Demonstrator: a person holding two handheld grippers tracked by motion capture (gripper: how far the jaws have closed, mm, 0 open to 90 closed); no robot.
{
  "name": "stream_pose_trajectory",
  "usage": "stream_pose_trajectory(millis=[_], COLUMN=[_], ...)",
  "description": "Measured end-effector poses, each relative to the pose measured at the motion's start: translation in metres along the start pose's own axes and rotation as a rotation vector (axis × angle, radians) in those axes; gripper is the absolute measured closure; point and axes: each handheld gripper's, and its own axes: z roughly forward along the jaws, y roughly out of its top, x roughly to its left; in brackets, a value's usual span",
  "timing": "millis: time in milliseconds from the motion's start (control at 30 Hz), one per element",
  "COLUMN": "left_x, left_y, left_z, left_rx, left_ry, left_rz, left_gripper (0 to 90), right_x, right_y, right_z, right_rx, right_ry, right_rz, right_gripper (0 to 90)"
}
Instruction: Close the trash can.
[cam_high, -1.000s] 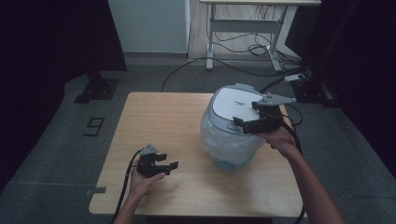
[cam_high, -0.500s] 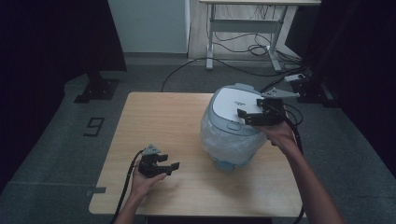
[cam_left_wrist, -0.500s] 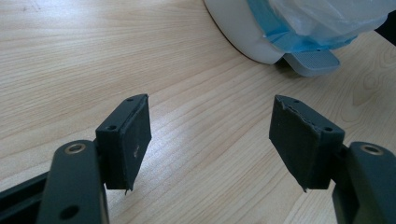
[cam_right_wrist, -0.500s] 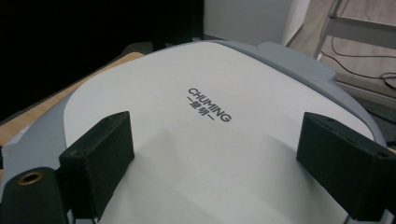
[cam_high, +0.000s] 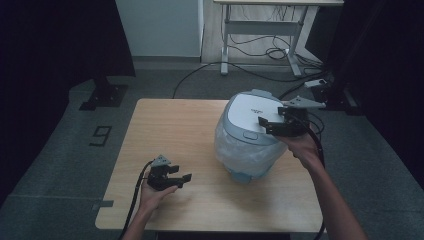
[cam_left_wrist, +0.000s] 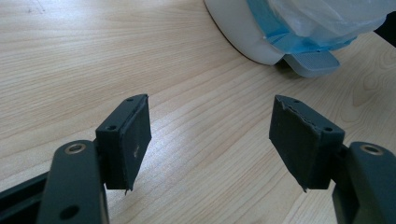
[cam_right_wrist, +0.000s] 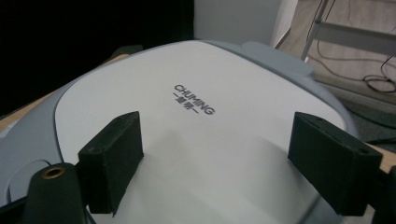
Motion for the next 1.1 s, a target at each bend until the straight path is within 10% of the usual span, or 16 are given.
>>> stream_pose_trajectory(millis=[533,1100], left_x=[0.002,0.004], left_y=[-0.001,-0.003], left_z=[-0.001,0.001], left_rx=[-0.003,0.006], left_ry=[0.010,0.020], left_rz=[-0.010,-0.012], left_gripper=[29.2,29.2], right_x=[-0.027,-0.028], right_y=[-0.082,-0.197], right_z=[-0.079,-0.047], right_rx=[-0.164,0.005], right_ry=[0.028,0.031], right_rz=[0.036,0.088], right_gripper=[24.4,24.5])
